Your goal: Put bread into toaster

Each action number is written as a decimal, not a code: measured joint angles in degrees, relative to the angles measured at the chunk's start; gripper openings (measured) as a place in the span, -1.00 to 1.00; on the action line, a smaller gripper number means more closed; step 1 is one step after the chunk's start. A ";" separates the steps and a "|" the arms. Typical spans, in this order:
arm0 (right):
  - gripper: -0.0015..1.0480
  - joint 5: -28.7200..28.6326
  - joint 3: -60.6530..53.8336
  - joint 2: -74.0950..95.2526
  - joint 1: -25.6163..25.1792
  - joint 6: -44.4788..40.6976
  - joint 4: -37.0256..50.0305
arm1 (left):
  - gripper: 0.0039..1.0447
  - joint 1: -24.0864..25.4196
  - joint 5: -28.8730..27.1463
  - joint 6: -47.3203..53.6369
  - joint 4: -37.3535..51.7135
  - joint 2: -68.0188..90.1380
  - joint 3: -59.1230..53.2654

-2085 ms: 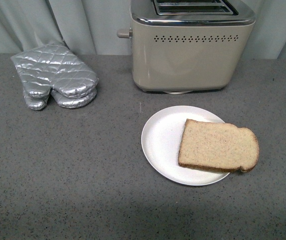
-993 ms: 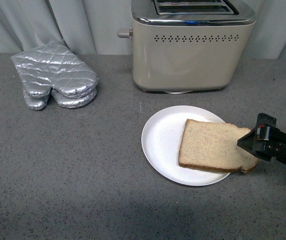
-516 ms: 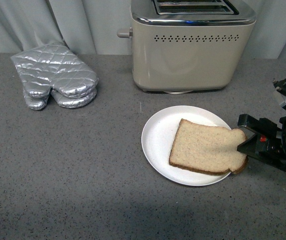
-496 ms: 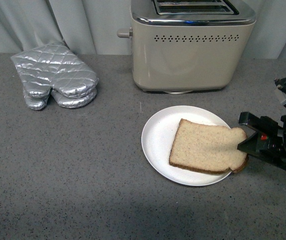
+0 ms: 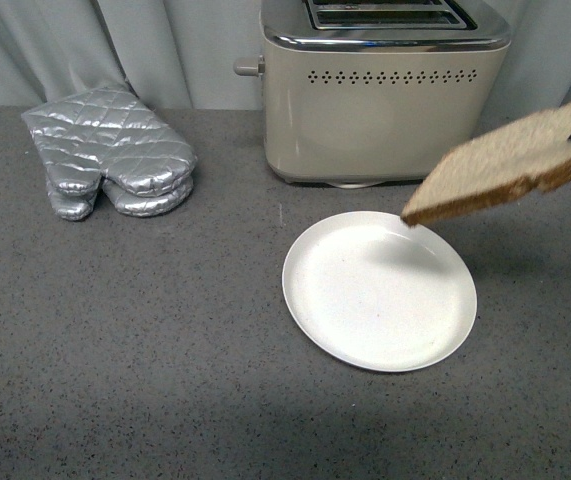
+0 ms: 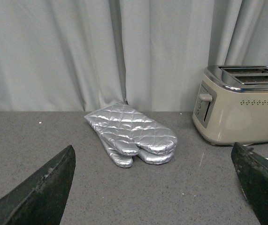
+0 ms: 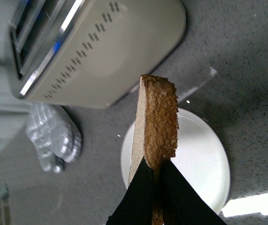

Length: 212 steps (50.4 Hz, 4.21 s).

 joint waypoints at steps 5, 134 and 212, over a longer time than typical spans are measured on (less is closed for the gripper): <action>-0.98 4.68 1.38 -4.11 1.84 6.97 -1.90 | 0.88 0.00 0.00 0.00 0.00 0.00 0.00; -0.64 24.35 -21.29 -30.82 5.90 -48.15 26.82 | 0.88 0.00 0.00 0.00 -0.02 0.00 0.00; -0.99 11.10 -37.90 -68.48 -7.76 -48.33 6.75 | 0.88 0.00 0.00 0.00 -0.04 0.00 0.00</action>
